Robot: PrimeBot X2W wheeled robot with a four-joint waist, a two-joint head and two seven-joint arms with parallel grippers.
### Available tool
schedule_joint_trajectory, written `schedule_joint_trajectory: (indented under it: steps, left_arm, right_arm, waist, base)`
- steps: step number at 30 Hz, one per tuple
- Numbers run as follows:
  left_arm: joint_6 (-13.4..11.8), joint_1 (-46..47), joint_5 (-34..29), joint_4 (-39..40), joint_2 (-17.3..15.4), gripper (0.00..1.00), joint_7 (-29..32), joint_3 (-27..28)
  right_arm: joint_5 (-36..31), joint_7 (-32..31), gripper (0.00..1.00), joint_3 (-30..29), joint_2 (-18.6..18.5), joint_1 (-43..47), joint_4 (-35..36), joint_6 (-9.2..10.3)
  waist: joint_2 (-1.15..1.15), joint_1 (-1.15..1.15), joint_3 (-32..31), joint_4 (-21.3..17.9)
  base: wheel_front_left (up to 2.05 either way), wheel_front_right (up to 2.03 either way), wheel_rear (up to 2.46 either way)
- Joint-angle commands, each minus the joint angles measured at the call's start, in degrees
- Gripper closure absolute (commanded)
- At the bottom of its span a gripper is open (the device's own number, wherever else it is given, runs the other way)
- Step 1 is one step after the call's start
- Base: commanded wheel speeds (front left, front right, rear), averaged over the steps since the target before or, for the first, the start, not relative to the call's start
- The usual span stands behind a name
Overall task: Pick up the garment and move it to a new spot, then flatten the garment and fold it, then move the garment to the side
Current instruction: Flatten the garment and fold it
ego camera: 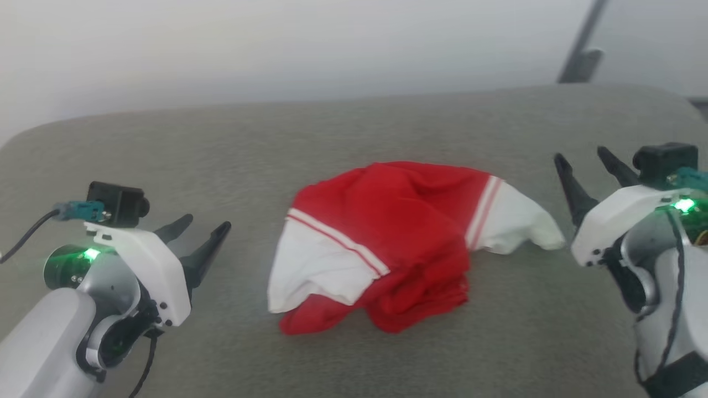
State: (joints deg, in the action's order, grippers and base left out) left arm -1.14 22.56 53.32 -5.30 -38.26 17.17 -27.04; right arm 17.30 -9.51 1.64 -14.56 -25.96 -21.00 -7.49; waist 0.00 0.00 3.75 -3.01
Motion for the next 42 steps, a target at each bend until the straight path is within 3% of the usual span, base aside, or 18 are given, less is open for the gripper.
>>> schedule_joint_trajectory:
  steps: [1,10,16,21,28,30,35,42]
  left_arm:
    - [0.3,1.3,0.0,-0.6,0.1,0.00,0.9,-0.4]
    - [-0.1,4.3,2.5,-5.7,2.0,0.00,9.2,-3.4]
    - [-2.4,5.8,2.7,-10.1,3.1,0.00,17.0,-6.8]
    - [-3.7,6.8,1.9,-14.1,3.9,0.00,18.6,-7.8]
    - [-3.3,7.9,2.5,-21.2,6.1,0.00,19.1,-8.5]
    - [-2.3,8.0,2.5,-23.1,6.6,1.00,19.5,-9.2]
    - [0.1,9.0,1.7,-26.4,7.1,1.00,19.0,-10.3]
    - [0.4,11.0,0.6,-25.9,2.3,1.00,15.6,-7.6]
  right_arm:
    - [-1.0,2.3,0.00,-0.1,1.2,0.9,1.2,-0.01]
    - [-5.3,6.1,0.00,-1.9,5.5,2.8,4.5,-0.02]
    - [-6.5,5.8,0.00,-3.0,7.3,4.6,7.0,-0.02]
    - [-6.9,5.3,0.00,-3.3,8.3,5.3,8.5,-0.02]
    - [-7.1,4.8,0.00,-4.1,8.9,5.6,10.3,-0.02]
    - [-7.1,4.5,0.00,-4.5,9.0,5.6,10.8,-0.02]
    - [-7.1,4.1,0.00,-5.6,9.2,5.9,11.8,-0.02]
    - [-7.4,3.5,0.00,-8.1,8.8,7.4,13.1,-0.02]
  waist:
    - [0.00,0.00,0.8,-3.4]
    - [0.00,0.00,2.9,-7.8]
    - [0.00,0.00,4.7,-9.6]
    - [0.00,0.00,6.1,-10.4]
    - [0.00,0.00,7.3,-10.8]
    - [0.00,0.00,7.5,-10.7]
    - [0.00,0.00,7.7,-10.0]
    - [0.00,0.00,6.9,-7.7]
  base:
    - [0.00,0.00,0.00]
    - [0.00,0.00,0.00]
    - [0.00,0.00,0.00]
    - [0.00,0.00,0.00]
    - [0.00,0.00,0.00]
    - [0.00,0.00,0.00]
    - [0.00,0.00,0.00]
    - [0.00,0.00,0.00]
